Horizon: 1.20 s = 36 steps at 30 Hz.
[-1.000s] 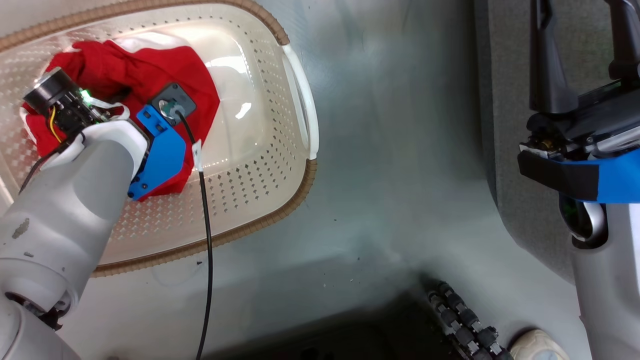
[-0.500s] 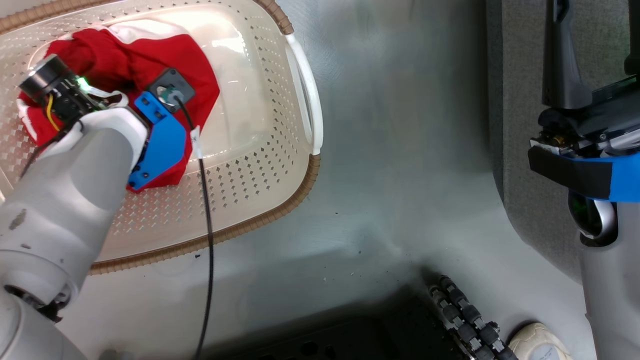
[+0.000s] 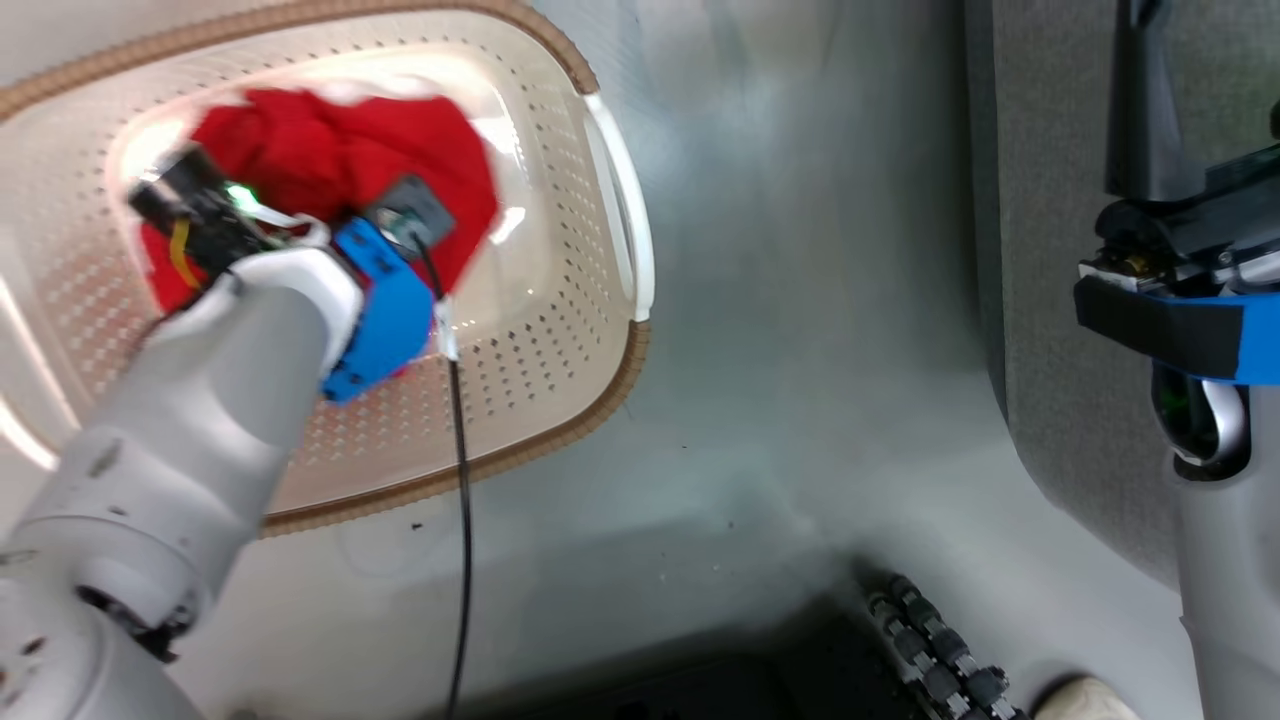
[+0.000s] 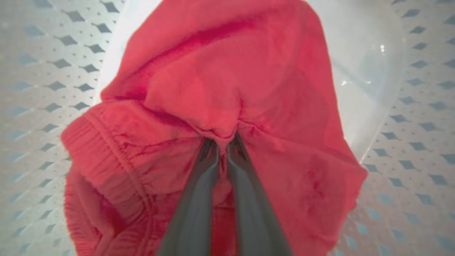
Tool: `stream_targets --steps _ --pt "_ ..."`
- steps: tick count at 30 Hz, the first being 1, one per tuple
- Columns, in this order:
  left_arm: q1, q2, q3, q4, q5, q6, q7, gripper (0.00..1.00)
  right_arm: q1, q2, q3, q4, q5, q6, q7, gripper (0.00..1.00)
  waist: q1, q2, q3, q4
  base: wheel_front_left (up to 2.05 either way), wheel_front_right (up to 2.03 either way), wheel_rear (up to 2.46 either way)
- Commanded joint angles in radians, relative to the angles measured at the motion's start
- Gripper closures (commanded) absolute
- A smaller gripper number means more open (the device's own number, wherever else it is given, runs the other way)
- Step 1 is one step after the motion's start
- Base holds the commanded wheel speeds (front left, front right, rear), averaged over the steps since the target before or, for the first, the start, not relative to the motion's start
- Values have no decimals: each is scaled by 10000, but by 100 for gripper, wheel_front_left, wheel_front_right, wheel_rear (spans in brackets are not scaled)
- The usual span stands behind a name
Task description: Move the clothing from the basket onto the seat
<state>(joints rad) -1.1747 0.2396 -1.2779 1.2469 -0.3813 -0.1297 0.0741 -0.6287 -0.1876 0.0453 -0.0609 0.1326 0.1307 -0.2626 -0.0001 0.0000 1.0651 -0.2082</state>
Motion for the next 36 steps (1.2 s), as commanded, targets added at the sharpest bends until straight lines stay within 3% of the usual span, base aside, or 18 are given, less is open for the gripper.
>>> stream_targets --steps 1,12,20,25,36 --pt "92 -150 -25 -96 -138 -6 -277 100 26 -45 -104 11 -26 1 -34 0 1 0 -300 189 0 0 0" --pt "689 -1248 281 -201 -1047 -6 -2191 100 593 -296 -513 288 -116 1 -34 0 1 0 -2033 1113 0 0 0" --pt "1147 -1655 641 -389 -1460 159 -3276 100 1313 -475 -749 661 -159 1 -34 0 1 0 -3781 1783 0 0 0" --pt "1499 -1608 1087 -1105 -1662 369 -3402 100 1865 -476 -788 908 -162 1 -34 0 1 0 -4941 2029 0 0 0" --pt "3033 -765 2721 -4112 -1307 1040 -3402 100 3475 -211 -910 1516 -223 1 -34 0 1 0 -7542 2279 0 0 0"
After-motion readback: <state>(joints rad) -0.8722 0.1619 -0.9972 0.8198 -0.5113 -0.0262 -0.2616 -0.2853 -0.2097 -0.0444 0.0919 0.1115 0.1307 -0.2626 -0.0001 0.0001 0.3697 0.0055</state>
